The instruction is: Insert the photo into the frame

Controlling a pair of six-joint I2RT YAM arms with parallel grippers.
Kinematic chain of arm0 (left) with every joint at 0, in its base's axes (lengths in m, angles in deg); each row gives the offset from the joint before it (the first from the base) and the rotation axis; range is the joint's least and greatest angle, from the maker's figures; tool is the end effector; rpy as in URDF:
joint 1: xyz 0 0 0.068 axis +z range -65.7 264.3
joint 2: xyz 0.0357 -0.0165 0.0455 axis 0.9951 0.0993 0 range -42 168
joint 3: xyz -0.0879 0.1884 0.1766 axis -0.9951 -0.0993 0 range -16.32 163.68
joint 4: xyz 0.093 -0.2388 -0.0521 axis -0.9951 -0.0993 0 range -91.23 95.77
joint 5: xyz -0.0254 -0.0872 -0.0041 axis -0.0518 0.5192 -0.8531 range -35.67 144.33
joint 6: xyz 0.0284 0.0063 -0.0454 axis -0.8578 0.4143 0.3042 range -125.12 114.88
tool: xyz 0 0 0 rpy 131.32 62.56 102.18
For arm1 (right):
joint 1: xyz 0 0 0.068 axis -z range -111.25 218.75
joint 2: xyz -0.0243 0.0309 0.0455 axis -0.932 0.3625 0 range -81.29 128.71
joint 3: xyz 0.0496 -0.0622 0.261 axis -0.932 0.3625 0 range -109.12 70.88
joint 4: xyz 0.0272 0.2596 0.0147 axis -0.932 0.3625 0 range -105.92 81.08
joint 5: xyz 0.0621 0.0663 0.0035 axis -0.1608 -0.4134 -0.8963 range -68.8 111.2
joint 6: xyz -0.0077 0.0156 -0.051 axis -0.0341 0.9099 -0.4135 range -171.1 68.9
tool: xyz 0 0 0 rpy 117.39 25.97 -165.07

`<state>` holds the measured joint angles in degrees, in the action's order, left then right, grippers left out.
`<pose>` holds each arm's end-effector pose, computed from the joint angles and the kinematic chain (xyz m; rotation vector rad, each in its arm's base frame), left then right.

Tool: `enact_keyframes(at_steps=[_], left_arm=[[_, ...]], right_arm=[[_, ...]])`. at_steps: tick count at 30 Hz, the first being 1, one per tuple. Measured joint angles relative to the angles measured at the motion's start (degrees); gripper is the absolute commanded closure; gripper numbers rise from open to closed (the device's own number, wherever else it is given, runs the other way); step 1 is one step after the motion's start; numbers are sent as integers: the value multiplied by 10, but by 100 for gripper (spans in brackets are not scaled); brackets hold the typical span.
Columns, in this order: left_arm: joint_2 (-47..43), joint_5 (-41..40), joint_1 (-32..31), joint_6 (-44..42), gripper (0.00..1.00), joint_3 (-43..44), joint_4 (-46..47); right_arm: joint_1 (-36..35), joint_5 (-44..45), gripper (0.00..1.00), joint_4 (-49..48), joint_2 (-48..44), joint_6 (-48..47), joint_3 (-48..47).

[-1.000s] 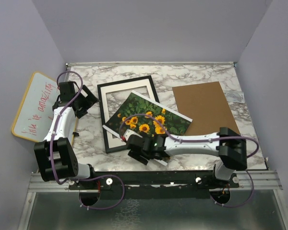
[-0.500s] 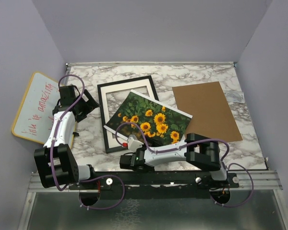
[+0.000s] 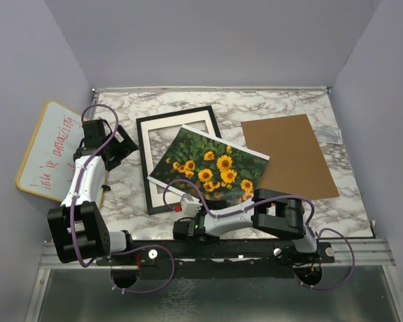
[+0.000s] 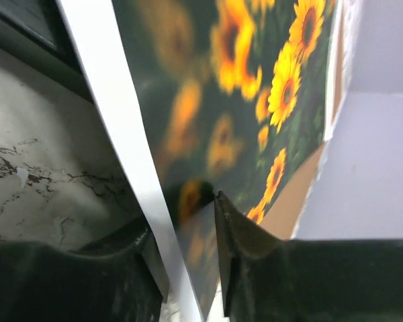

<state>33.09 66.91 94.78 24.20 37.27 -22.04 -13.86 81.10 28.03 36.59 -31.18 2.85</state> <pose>0.2697 0.0420 0.2521 -0.7381 2.3327 -0.4142 0.0744 0.3344 0.1067 -1.1911 1.8744 -0.8581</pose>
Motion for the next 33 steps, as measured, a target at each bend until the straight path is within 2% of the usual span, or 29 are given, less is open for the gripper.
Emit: enact_keyframes(at_steps=[3,6,14,22,25,33], left_arm=[[0,0,0,0,2,0,-1],[-1,0,0,1,2,0,-2],[-8,-2,0,3,2,19,-9],[-7,-31,0,13,1,118,-15],[-5,-44,0,19,1,152,-15],[7,-56,0,43,1,207,-14]], right_arm=[[0,-19,92,-22,0,-5,9],[0,-40,99,-29,-12,-13,15],[3,-175,99,-37,-113,-25,-1],[22,-317,100,-32,-197,-47,-70],[68,-409,100,-36,-221,-50,-92],[278,-728,100,-115,-261,-29,-105]])
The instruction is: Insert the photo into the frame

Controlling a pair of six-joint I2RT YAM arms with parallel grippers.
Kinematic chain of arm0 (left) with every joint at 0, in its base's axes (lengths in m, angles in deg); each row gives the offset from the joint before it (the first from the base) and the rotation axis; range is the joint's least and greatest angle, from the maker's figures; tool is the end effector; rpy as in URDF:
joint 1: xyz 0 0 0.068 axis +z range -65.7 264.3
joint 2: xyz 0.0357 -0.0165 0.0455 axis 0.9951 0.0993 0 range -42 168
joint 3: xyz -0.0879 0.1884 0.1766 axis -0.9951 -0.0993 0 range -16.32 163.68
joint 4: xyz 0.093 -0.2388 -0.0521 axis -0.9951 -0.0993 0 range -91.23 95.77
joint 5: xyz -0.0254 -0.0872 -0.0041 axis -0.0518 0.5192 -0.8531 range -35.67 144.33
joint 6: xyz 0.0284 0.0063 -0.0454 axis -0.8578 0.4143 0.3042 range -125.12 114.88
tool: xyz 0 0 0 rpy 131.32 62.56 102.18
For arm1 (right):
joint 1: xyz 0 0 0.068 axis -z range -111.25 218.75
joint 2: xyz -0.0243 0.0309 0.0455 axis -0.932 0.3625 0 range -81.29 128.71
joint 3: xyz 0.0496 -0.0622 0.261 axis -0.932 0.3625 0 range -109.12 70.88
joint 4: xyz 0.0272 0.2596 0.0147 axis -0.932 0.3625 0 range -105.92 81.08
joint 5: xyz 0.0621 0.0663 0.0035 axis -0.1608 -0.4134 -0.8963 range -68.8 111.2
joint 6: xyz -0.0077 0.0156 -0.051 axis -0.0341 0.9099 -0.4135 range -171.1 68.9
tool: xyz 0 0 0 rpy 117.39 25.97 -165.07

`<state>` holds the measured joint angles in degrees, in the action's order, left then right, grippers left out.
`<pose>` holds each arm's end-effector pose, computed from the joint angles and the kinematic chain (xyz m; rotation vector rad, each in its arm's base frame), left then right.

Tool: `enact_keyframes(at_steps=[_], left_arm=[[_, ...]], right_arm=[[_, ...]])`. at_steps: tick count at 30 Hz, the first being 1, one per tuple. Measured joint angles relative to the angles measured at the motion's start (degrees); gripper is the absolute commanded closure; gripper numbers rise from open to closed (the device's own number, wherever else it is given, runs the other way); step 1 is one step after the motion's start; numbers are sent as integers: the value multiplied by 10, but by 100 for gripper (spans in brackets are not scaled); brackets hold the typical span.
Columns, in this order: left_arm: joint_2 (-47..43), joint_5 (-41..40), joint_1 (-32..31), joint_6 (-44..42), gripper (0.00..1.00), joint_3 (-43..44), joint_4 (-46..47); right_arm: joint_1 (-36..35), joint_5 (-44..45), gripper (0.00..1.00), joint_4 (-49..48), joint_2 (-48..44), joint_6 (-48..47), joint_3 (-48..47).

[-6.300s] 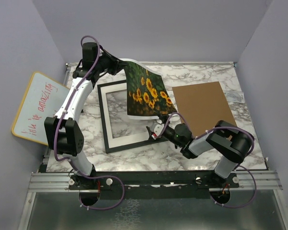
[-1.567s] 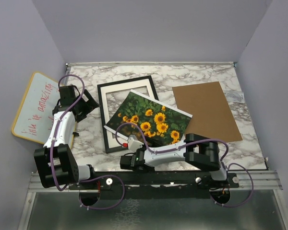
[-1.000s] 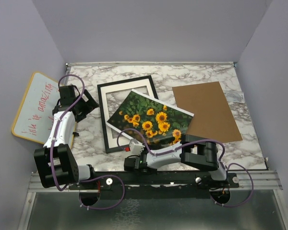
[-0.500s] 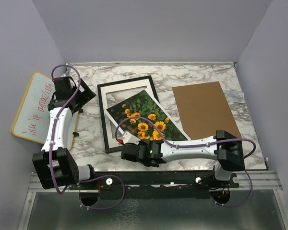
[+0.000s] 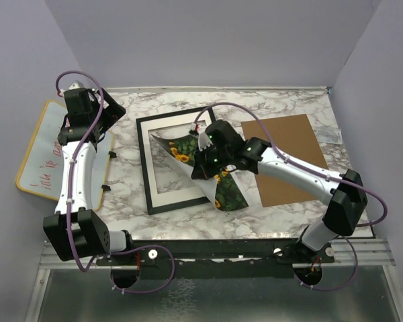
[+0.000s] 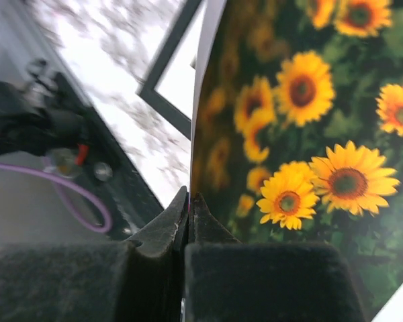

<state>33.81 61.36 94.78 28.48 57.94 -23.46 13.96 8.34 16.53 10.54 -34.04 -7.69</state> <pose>0.2915 0.0495 0.3668 -0.7283 1.9968 -0.3698 0.1992 0.2958 0.3018 -0.9224 2.3434 0.8302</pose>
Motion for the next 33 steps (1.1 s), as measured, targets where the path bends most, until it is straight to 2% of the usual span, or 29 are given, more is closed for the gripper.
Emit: enact_keyframes(at_steps=[7,12,16,26,33], left_arm=[[4,1,0,11,1,0,-1],[4,1,0,13,1,0,-2],[7,1,0,13,1,5,-2],[20,1,0,13,1,16,-2],[36,-12,1,16,1,26,-3]], right_arm=[[117,-219,100,-146,-7,126,0],[165,-300,99,-276,-16,241,0],[170,-330,99,-366,-16,297,0],[186,-351,99,-567,-44,357,47],[189,-360,99,-637,13,393,-55]])
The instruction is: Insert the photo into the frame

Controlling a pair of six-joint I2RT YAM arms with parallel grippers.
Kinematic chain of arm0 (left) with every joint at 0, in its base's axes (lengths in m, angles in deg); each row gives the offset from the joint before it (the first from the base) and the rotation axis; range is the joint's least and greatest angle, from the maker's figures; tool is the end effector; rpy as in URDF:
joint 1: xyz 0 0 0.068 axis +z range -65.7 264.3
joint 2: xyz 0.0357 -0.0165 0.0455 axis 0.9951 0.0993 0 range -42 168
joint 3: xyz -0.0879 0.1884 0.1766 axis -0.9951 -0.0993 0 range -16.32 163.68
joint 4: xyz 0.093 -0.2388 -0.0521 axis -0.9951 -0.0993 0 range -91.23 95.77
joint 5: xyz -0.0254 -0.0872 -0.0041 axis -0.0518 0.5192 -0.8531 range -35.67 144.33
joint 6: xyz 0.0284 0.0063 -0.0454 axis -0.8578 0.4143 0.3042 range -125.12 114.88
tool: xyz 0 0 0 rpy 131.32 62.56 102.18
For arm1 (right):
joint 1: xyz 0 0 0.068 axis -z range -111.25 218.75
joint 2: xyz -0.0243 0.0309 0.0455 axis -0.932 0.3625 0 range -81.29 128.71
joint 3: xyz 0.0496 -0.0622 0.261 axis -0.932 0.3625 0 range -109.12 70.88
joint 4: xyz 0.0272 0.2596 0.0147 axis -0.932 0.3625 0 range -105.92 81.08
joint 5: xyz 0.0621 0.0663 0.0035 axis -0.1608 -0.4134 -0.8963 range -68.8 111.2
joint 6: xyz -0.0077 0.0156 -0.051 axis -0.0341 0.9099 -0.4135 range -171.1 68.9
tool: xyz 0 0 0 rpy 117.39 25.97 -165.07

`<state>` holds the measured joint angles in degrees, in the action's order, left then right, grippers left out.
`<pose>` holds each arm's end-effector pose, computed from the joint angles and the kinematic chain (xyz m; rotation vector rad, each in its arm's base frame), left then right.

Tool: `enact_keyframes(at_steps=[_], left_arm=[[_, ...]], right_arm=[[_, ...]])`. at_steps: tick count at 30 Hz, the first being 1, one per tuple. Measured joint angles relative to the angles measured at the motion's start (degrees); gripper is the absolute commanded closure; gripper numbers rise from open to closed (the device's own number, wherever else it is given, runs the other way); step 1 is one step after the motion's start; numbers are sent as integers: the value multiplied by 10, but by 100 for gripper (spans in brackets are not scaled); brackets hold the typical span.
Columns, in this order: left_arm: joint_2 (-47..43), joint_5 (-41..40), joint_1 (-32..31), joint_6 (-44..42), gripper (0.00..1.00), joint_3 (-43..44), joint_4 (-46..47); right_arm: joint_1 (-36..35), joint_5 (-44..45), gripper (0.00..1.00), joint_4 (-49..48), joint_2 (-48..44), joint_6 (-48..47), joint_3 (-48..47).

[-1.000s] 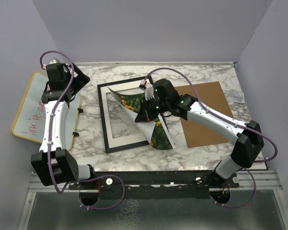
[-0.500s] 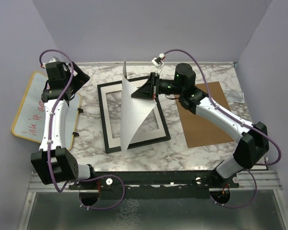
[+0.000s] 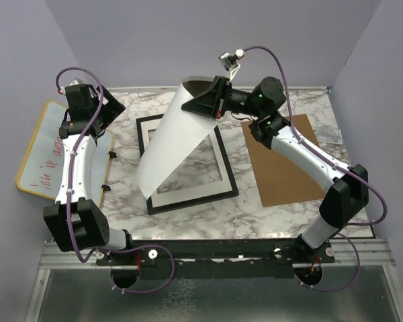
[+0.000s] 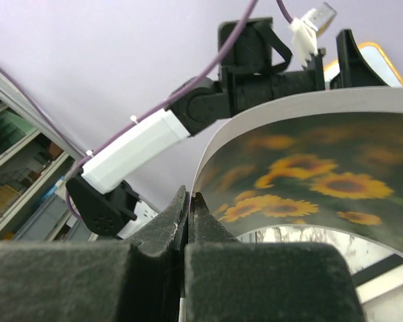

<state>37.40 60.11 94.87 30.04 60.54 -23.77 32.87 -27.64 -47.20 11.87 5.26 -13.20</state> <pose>0.3069 0.0536 0.3639 -0.7792 2.0025 -0.3591 0.2891 0.2421 0.4345 -0.6384 1.4473 1.8183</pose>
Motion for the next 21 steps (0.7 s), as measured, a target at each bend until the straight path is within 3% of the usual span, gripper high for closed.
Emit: enact_keyframes(at_steps=[21], left_arm=[[59,-60,25,9,1,16,-1]], right_arm=[[8,-11,99,-64,147,50,-135]])
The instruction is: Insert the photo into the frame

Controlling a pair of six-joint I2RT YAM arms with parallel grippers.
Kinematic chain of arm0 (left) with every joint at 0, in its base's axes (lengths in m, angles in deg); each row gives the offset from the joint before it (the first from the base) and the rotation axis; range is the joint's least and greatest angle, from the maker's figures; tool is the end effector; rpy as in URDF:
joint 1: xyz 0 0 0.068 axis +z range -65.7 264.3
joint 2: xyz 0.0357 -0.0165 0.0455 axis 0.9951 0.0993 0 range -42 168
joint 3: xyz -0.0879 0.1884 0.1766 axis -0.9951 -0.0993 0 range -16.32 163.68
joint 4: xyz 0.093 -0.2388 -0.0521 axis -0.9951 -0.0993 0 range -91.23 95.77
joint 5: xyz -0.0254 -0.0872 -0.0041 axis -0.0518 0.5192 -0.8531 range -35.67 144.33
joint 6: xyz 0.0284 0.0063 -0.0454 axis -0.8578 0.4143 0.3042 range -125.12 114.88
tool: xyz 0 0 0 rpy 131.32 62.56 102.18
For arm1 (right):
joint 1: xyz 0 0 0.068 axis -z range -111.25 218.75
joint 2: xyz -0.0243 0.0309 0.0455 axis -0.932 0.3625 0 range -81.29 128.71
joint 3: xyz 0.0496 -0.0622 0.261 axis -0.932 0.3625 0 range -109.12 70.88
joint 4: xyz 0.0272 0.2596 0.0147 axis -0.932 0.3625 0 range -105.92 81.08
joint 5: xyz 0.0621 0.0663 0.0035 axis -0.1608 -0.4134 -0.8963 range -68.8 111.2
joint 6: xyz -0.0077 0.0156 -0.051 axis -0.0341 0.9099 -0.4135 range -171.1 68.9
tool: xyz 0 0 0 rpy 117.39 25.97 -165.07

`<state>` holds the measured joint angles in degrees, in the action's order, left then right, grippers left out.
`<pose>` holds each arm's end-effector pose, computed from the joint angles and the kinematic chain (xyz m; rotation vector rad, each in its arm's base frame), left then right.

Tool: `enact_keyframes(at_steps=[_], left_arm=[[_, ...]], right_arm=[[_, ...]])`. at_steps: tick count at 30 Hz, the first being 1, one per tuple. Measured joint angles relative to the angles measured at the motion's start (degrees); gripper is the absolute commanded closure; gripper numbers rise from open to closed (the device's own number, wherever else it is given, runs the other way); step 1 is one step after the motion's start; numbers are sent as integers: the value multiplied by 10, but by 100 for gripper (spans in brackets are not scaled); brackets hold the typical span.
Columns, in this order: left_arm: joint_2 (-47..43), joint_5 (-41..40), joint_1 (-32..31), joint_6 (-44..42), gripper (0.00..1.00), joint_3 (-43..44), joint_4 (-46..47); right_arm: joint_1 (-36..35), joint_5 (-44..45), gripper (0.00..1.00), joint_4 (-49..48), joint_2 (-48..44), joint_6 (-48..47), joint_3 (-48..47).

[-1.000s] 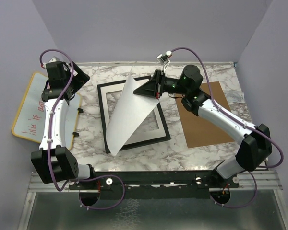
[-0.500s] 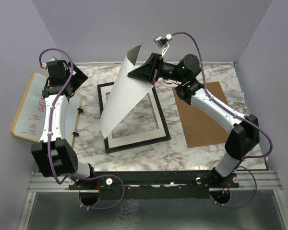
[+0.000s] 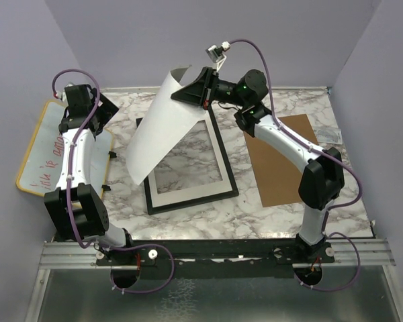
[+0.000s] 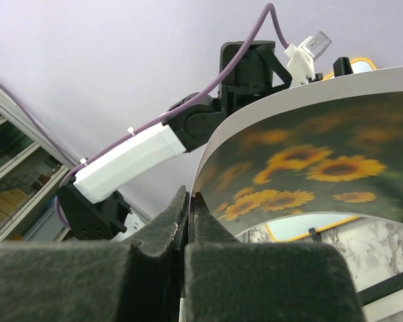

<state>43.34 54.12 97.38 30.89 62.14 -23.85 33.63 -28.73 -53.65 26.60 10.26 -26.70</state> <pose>0.3282 0.0764 0.3416 -0.9225 2.0154 -0.2181 0.3434 0.2747 0.4246 -0.6322 1.3983 1.8728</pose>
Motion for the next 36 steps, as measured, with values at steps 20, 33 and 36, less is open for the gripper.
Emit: enact_keyframes(at_steps=[20,33,36], left_arm=[[3,26,0,11,2,-47,17],[3,57,0,10,2,-91,33],[3,75,0,11,3,-115,42]], right_arm=[[86,33,99,-47,-46,-23,435],[93,193,99,-40,-64,-52,504],[93,229,99,-37,-69,-58,521]])
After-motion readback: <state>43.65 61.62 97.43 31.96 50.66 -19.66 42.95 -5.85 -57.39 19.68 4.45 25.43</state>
